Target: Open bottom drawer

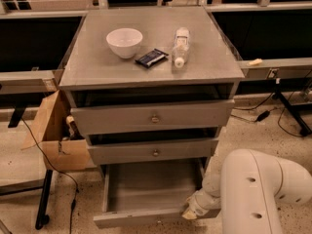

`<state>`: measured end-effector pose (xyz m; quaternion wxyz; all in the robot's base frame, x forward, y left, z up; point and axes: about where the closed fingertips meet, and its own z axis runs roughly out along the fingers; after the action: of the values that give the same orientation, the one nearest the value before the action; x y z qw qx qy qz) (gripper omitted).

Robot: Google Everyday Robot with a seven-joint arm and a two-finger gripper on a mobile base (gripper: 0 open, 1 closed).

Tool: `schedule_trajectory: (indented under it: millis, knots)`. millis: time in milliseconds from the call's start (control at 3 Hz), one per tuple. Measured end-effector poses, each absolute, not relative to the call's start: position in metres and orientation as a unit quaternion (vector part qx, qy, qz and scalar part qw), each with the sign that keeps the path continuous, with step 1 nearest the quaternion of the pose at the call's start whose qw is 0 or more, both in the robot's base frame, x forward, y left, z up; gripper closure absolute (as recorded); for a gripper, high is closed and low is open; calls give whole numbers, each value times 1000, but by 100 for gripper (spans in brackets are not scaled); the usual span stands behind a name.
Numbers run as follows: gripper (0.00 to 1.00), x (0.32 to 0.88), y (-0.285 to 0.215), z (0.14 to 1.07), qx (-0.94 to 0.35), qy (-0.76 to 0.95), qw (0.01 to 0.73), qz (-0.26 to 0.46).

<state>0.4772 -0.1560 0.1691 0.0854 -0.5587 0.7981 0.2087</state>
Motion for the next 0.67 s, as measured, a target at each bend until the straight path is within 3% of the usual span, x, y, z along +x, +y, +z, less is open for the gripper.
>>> schedule_trajectory:
  millis: [667]
  knots:
    - [36, 477, -155, 171, -562, 796, 85, 208]
